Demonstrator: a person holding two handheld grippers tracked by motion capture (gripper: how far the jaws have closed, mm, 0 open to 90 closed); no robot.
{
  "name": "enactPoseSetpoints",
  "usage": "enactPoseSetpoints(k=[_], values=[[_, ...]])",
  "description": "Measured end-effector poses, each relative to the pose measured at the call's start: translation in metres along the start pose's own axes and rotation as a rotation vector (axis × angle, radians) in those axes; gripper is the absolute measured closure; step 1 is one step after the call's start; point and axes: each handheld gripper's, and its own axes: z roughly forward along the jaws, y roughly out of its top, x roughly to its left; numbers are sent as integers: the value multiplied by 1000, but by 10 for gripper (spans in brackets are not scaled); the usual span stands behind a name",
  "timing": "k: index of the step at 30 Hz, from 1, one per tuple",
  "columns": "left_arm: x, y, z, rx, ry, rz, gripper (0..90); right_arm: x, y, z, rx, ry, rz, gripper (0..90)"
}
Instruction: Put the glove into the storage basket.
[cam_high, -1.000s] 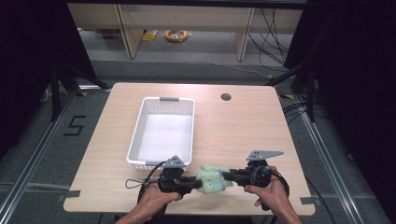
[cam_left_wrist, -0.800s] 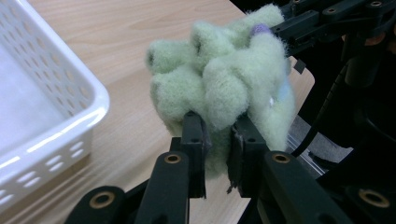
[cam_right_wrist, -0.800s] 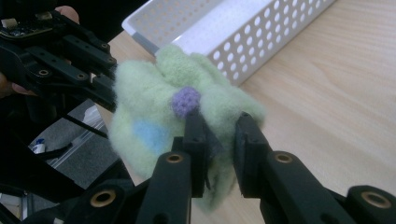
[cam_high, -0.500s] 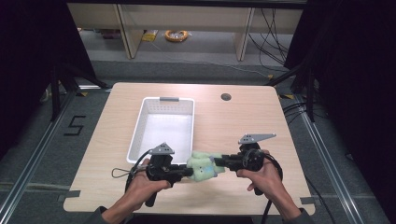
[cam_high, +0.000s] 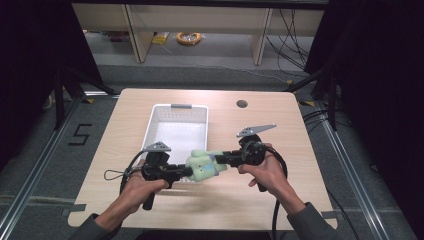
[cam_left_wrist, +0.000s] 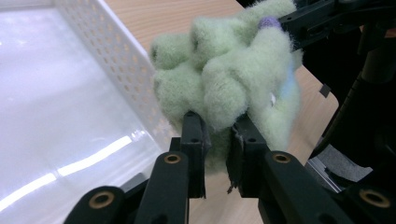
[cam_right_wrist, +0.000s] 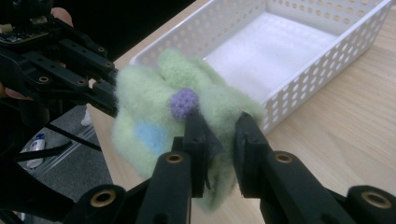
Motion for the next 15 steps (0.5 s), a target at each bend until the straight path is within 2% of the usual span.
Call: enactPoseSetpoints(k=[7,8,10,11,12,14,15], values=[[18,10,-10,7,30,-19,769,2,20,19,10,-2,1,778],[23,11,-12,2,48,-24,769,2,22,21,9,-5,-2,778],[26,12,-13,3,43,-30,770,2,27,27,13,-7,6,778],[29,12,-15,1,54,-32,770,2,27,27,13,-7,6,778],[36,12,-16,6,56,-49,769,0,32,35,16,-5,10,778],[39,12,-17,10,57,-56,769,0,33,38,19,-6,13,778],[43,12,-17,2,74,-64,769,-1,35,42,20,-2,12,778]])
